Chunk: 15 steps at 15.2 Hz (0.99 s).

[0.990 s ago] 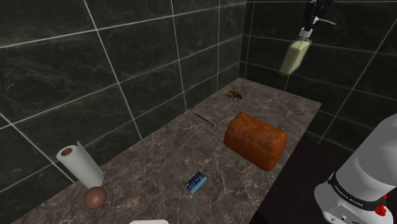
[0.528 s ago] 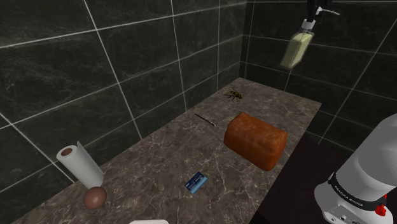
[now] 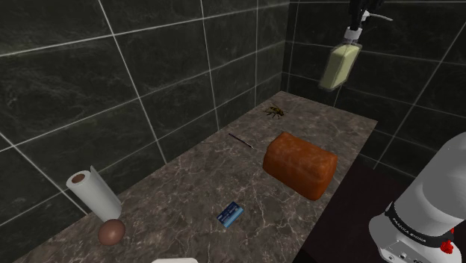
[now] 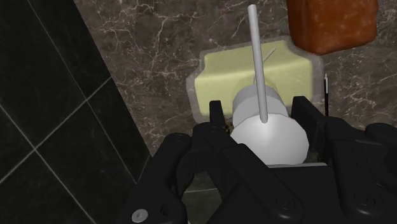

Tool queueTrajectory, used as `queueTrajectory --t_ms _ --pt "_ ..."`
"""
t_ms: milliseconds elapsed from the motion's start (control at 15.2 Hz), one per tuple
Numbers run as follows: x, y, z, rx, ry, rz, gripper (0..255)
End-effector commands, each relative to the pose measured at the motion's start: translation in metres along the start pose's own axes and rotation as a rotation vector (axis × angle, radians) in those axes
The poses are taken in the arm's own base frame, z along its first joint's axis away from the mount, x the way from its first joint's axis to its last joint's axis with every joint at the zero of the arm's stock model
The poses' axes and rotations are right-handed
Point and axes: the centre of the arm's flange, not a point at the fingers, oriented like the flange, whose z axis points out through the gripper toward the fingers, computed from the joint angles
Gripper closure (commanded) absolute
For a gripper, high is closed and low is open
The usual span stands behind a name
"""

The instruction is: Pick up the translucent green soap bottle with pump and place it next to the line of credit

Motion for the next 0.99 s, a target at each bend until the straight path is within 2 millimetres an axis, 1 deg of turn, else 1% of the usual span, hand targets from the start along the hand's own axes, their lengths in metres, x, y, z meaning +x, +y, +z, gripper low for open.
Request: queueTrajectory --t_ms 0,924 --pt "-0.006 -0.023 -0.002 -0.001 0.0 0.002 255" --pt "-0.051 -0.2 -0.028 -0.001 0.0 0.002 255"
